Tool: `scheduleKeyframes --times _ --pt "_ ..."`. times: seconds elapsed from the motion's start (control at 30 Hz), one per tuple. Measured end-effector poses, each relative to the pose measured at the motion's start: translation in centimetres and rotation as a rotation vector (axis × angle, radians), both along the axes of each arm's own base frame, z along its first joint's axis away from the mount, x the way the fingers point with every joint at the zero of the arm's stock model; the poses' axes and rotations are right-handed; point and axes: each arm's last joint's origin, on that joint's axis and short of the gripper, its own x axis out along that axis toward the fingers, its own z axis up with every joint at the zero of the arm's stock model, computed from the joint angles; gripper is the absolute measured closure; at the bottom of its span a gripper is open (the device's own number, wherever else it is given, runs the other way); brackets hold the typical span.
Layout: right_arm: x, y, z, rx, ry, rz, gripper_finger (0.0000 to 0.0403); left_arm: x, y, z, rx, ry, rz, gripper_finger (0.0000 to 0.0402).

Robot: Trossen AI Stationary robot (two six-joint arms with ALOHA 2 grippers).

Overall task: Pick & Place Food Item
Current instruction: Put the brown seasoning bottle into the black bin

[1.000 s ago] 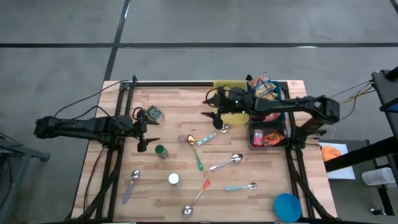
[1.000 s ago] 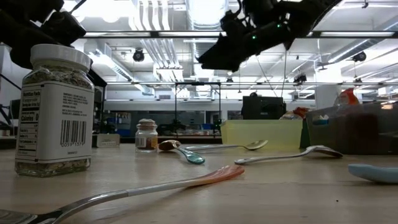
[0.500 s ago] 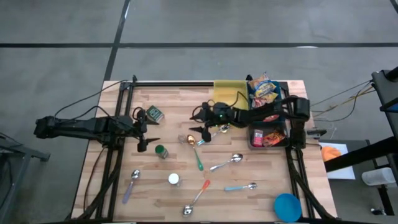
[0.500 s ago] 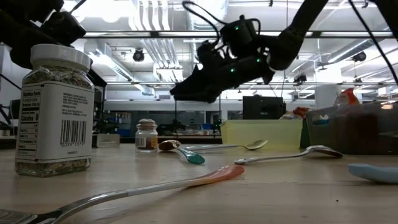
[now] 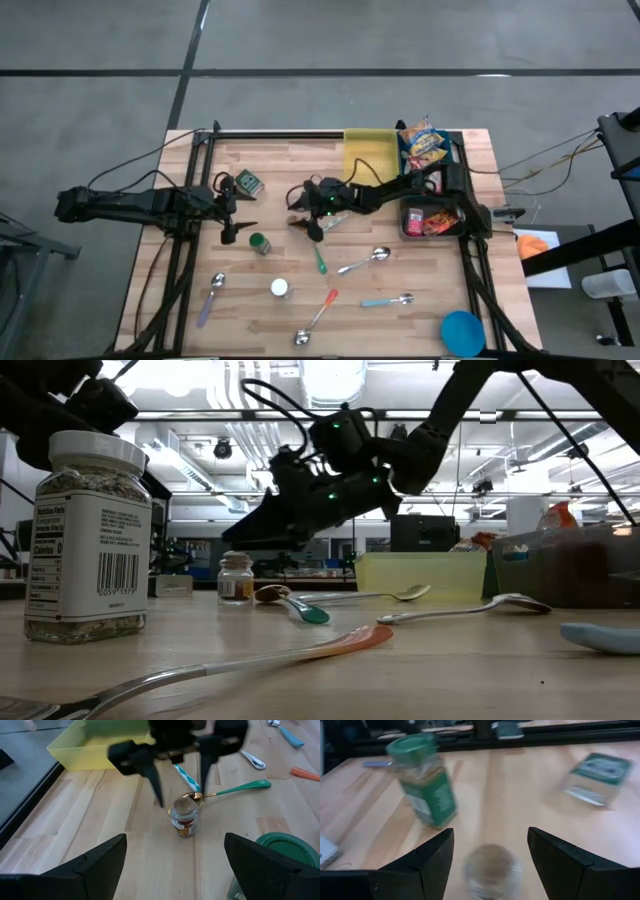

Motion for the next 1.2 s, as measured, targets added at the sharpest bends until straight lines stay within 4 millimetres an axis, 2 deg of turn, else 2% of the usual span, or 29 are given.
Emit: scheduleKeyframes --times 0.2,0.67,0.93,1.03,1.2 --pt "0.5 0.9 -0.5 -0.044 0.023 -0.026 0.0151 0.0 0.0 0.0 0.0 0.0 0.0 0.0062" --pt "-0.1 1.4 -1.9 -0.058 0.137 -0.046 0.0151 0.0 0.0 0.0 0.0 0.0 0.0 0.0061" --pt "0.2 1.3 -1.4 -0.056 0.108 -0.049 0.0153 0.0 0.0 0.0 0.0 0.0 0.0 0.0061" --pt "0.2 1.3 -1.4 -0.057 0.107 -0.048 0.0161 0.0 0.0 0.0 0.0 0.0 0.0 0.0061" --pt "0.2 1.3 -1.5 -0.057 0.115 -0.048 0.02 0.0 0.0 0.0 0.0 0.0 0.0 0.0061"
